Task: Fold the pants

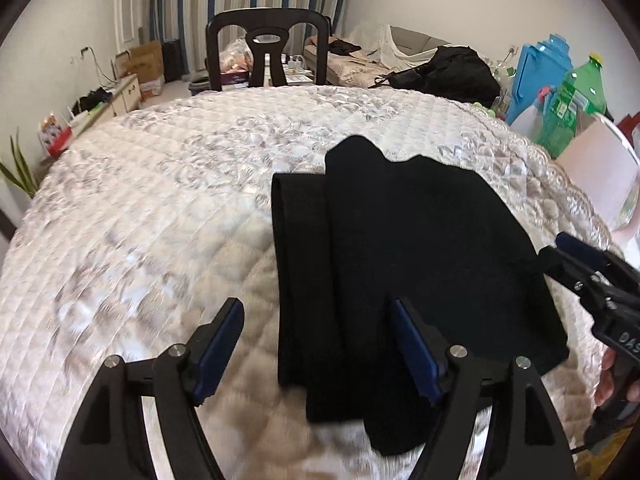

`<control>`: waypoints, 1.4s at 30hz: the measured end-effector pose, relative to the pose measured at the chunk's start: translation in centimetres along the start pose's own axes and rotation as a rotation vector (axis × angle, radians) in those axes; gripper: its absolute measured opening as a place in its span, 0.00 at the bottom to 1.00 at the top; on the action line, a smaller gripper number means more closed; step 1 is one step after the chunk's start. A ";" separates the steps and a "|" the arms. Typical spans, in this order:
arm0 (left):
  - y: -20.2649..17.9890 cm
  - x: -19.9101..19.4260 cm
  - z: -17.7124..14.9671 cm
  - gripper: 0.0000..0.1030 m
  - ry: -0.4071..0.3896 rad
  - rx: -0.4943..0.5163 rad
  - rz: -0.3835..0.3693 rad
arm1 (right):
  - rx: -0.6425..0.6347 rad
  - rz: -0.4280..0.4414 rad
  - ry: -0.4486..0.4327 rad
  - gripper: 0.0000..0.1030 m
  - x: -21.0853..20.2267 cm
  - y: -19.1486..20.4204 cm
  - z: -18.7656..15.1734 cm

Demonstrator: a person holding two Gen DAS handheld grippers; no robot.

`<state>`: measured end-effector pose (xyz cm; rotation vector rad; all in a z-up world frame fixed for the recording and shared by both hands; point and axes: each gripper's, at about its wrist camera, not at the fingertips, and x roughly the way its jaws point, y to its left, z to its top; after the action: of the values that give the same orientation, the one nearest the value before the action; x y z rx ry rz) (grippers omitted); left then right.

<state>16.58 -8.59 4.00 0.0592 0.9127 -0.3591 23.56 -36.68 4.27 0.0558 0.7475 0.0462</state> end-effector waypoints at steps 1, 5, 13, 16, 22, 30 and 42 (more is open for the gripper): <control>-0.2 -0.4 -0.4 0.76 -0.004 0.000 0.006 | 0.000 0.003 -0.002 0.65 -0.4 0.2 -0.3; -0.9 -1.9 -2.2 0.76 -0.024 0.007 0.055 | -0.016 0.010 0.008 0.66 -1.8 1.6 -2.0; -2.6 -4.1 -6.3 0.76 -0.034 0.045 0.101 | -0.028 0.024 0.023 0.66 -3.7 3.1 -5.3; -2.6 -4.0 -7.4 0.76 -0.004 0.030 0.110 | -0.026 0.003 0.031 0.66 -4.2 3.2 -6.4; -3.0 -3.7 -9.4 0.76 0.027 0.020 0.124 | -0.025 -0.015 0.072 0.66 -3.9 3.1 -7.9; -3.2 -3.8 -9.8 0.77 0.017 0.001 0.136 | -0.006 -0.017 0.113 0.66 -2.9 2.8 -8.8; -3.1 -3.5 -9.8 0.82 0.008 -0.008 0.139 | -0.059 -0.057 0.158 0.67 -1.7 3.7 -9.4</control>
<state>6.09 -8.59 1.01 0.1164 0.9123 -0.2265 15.81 -32.77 -1.17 -0.0259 0.9046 0.0188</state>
